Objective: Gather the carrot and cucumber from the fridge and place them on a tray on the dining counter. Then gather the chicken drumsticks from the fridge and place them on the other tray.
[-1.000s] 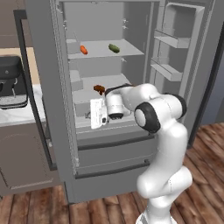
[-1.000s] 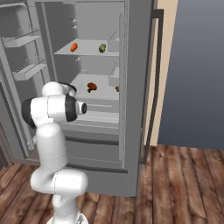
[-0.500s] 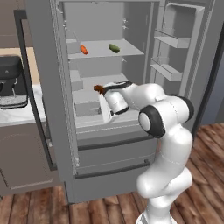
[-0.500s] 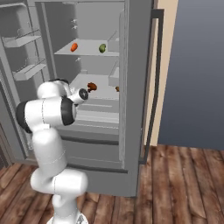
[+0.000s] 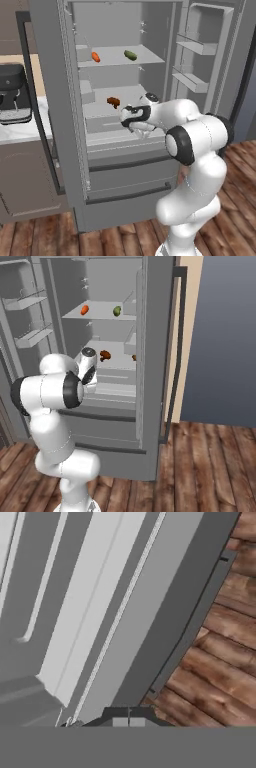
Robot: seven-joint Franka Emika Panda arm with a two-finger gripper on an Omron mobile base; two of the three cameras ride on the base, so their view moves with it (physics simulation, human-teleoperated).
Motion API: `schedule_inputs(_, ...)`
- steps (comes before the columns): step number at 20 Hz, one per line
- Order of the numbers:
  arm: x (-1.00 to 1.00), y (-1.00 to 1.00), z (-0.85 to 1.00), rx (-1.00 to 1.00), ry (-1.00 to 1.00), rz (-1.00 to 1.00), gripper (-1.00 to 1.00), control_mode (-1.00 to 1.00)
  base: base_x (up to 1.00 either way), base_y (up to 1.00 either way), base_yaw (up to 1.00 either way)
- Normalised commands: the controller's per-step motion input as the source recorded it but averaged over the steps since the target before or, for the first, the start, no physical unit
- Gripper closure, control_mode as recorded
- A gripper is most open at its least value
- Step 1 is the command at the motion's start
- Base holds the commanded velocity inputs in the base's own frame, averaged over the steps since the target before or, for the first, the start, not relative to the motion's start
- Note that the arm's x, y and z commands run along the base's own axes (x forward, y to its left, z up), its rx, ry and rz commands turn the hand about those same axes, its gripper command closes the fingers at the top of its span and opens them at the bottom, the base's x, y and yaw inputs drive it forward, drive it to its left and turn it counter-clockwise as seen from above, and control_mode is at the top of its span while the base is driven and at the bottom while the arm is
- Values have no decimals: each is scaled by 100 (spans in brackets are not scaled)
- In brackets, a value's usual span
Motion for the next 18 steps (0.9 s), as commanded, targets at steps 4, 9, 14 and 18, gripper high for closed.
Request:
schedule_inputs(4,-77,-36,0,-49,0,27,100,-100,0,0,0)
schedule_inputs(9,-89,-13,8,-39,0,30,100,-100,0,0,0)
schedule_inputs(14,-100,-42,3,-21,0,19,100,-100,0,0,0)
schedule_inputs(18,-100,-67,2,-3,-1,16,100,-100,0,0,0)
